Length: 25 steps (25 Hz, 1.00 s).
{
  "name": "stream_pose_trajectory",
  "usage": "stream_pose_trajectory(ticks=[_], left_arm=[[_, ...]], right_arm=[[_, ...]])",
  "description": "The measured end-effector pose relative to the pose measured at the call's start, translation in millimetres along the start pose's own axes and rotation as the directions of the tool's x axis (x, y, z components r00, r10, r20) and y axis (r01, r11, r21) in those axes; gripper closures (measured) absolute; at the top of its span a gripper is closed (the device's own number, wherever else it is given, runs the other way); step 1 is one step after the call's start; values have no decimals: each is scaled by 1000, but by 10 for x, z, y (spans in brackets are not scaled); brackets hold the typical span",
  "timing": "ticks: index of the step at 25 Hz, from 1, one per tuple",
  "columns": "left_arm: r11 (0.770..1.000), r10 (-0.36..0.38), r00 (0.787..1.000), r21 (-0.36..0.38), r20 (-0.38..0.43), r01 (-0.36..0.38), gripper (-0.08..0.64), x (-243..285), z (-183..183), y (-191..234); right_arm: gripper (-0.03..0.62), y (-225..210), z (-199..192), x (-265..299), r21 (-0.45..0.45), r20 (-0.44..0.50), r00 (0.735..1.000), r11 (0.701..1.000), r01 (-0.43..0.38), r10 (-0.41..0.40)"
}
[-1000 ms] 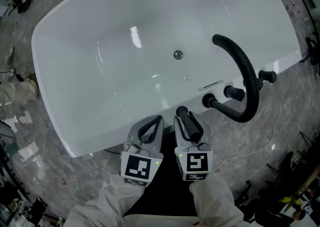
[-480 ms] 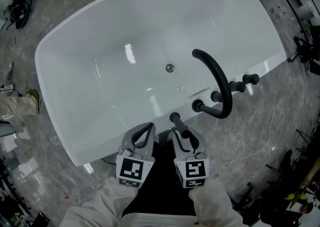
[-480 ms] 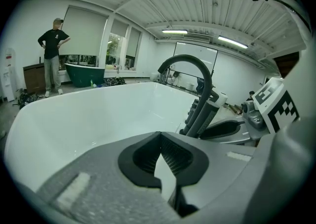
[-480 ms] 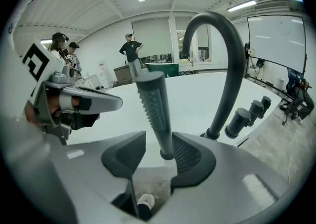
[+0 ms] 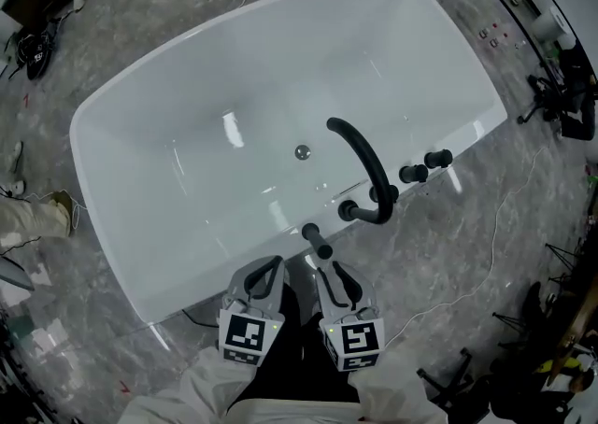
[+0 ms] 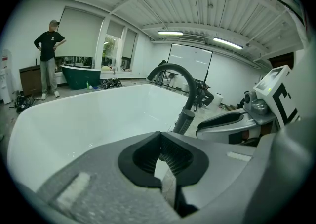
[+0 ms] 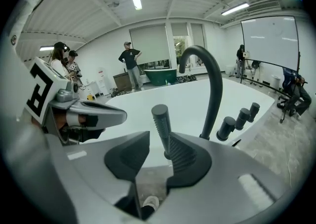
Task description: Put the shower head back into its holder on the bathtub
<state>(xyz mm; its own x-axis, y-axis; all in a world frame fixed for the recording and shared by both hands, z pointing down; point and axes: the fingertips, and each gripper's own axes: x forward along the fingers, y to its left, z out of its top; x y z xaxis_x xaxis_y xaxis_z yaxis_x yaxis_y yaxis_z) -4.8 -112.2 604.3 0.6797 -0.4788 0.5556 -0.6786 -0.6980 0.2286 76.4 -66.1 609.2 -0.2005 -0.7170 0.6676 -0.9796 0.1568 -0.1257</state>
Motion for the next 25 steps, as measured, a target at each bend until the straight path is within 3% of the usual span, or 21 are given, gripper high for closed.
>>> stream_pose_trajectory(ticks=[4, 18, 25], left_arm=[[1000, 20, 1000, -20, 19, -20, 558, -98, 58, -126], [989, 150, 985, -4, 83, -151, 558, -866, 152, -707], [985, 171, 979, 14, 111, -174, 558, -1281, 166, -1248]], right_arm=[[532, -15, 108, -222, -31, 34, 999, 1000, 3, -2], [561, 61, 215, -1158, -93, 128, 990, 995, -47, 59], [586, 34, 160, -1821, -56, 189, 980, 997, -58, 67]])
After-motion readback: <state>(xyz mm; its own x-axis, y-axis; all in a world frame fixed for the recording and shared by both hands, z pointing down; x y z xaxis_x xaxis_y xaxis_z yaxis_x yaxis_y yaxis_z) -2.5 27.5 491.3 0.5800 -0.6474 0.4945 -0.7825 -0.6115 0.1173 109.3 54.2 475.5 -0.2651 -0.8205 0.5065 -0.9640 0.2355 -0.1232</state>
